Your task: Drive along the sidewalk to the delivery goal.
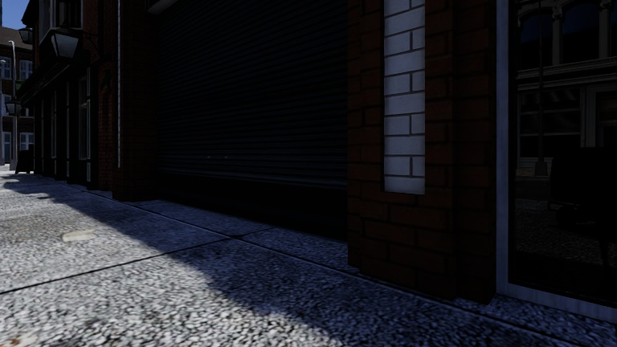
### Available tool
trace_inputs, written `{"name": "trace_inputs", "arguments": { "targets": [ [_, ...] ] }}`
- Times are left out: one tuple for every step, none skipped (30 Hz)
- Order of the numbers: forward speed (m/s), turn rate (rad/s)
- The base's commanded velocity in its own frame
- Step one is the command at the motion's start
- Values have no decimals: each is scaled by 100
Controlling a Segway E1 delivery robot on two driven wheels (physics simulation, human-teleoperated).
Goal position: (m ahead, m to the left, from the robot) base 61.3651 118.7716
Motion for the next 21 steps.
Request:
{"name": "trace_inputs", "arguments": {
  "targets": [
    [0,0],
    [0,0],
    [0,0],
    [0,0],
    [0,0],
    [0,0],
    [0,0],
    [0,0],
    [0,0],
    [0,0],
    [0,0],
    [0,0],
    [0,0],
    [0,0],
    [0,0],
    [0,0],
    [0,0],
    [0,0],
    [0,0],
    [0,0],
    [0,0]
  ]
}}
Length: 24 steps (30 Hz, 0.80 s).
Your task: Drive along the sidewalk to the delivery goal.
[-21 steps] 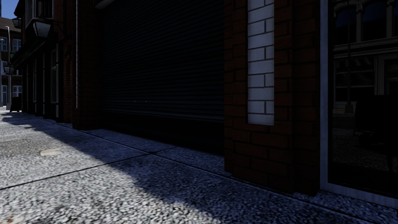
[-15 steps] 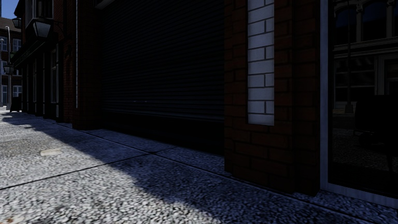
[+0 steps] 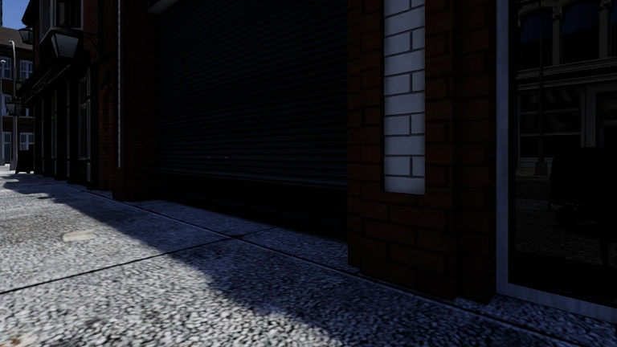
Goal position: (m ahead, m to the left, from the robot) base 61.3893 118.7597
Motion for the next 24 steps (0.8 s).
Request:
{"name": "trace_inputs", "arguments": {
  "targets": [
    [0,0],
    [0,0],
    [0,0],
    [0,0],
    [0,0],
    [0,0],
    [0,0],
    [0,0],
    [0,0],
    [0,7],
    [33,18],
    [51,26],
    [51,26],
    [60,33],
    [64,37],
    [65,40],
    [67,42],
    [67,42],
    [76,42],
    [87,45],
    [95,47],
    [95,47],
    [98,47],
    [99,48]
  ]
}}
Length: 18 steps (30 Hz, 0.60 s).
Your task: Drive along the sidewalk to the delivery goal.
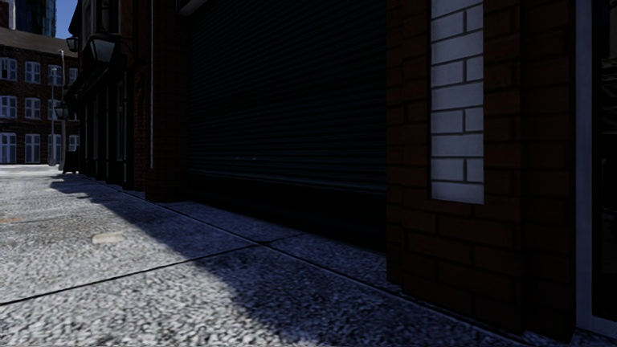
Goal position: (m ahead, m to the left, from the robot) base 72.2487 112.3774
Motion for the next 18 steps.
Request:
{"name": "trace_inputs", "arguments": {
  "targets": [
    [99,48],
    [99,48],
    [99,49],
    [99,49],
    [99,51],
    [99,56],
    [99,56],
    [99,62],
    [99,65],
    [99,66],
    [99,66],
    [99,66],
    [100,66],
    [100,66],
    [100,66],
    [100,66],
    [100,66],
    [100,66]
  ]
}}
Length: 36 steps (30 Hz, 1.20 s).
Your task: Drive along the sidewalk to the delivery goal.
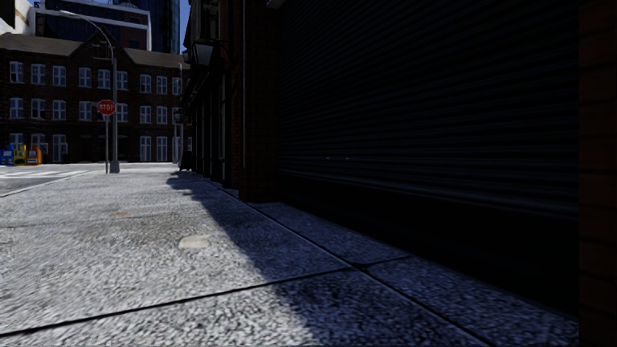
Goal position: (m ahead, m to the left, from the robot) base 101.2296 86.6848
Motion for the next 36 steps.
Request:
{"name": "trace_inputs", "arguments": {
  "targets": [
    [100,66],
    [100,66],
    [100,66],
    [100,66],
    [100,66],
    [100,66],
    [100,66],
    [100,66],
    [100,66],
    [100,66],
    [100,66],
    [100,66],
    [100,66],
    [100,66],
    [100,66],
    [100,66],
    [100,66],
    [103,66],
    [107,66],
    [111,66],
    [113,66],
    [113,66],
    [114,66],
    [115,66],
    [115,66],
    [119,66],
    [119,66],
    [128,63],
    [200,0],
    [200,0],
    [200,0],
    [200,0],
    [200,0],
    [200,0],
    [200,0],
    [200,0]
  ]
}}
